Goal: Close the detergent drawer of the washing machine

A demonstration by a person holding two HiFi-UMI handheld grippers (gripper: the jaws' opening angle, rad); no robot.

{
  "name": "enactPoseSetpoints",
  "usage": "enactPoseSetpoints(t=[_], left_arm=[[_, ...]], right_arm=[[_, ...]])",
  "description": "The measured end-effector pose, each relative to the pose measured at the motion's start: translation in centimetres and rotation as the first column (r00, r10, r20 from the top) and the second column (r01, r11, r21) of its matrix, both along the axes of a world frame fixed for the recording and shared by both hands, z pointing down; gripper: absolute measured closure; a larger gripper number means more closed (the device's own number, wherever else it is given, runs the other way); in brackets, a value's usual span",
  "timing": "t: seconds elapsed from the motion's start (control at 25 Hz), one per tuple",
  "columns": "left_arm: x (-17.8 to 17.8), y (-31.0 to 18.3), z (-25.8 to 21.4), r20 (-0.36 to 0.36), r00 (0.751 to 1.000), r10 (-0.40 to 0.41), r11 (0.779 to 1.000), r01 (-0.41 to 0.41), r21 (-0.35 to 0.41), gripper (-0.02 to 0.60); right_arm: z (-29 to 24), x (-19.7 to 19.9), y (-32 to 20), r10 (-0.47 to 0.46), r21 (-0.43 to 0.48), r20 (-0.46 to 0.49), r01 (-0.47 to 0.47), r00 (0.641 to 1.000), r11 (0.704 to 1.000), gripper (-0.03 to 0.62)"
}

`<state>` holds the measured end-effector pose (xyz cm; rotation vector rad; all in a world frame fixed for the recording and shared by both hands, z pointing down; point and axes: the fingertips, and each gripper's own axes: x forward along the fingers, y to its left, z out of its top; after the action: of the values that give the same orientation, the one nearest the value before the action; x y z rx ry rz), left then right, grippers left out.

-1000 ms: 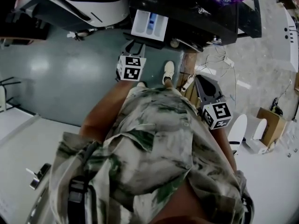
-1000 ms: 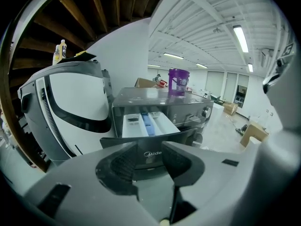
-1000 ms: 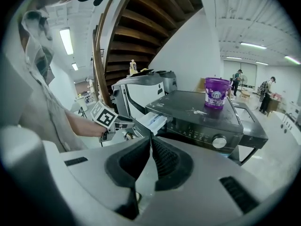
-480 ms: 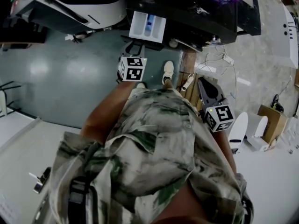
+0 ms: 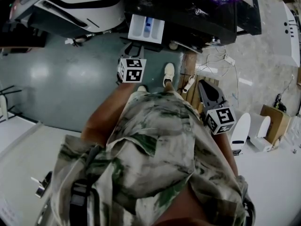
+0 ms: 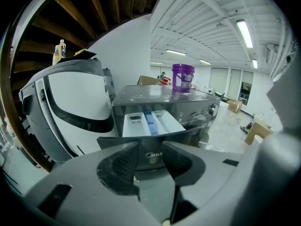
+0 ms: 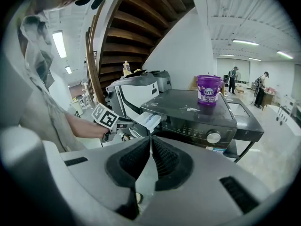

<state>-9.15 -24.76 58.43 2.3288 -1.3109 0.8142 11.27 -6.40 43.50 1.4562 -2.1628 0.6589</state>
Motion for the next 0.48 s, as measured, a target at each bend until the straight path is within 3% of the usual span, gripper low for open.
enactPoseSetpoints(t=[0.48], left_arm=[[0.6, -1.7, -0.2, 0.002, 1.0, 0.003, 1.0, -0.003, 0.005, 0.413]], right_arm=[[-0.2, 0.8, -0.2, 0.006, 0.022, -0.01, -0.006, 1.0, 1.0, 0.556]])
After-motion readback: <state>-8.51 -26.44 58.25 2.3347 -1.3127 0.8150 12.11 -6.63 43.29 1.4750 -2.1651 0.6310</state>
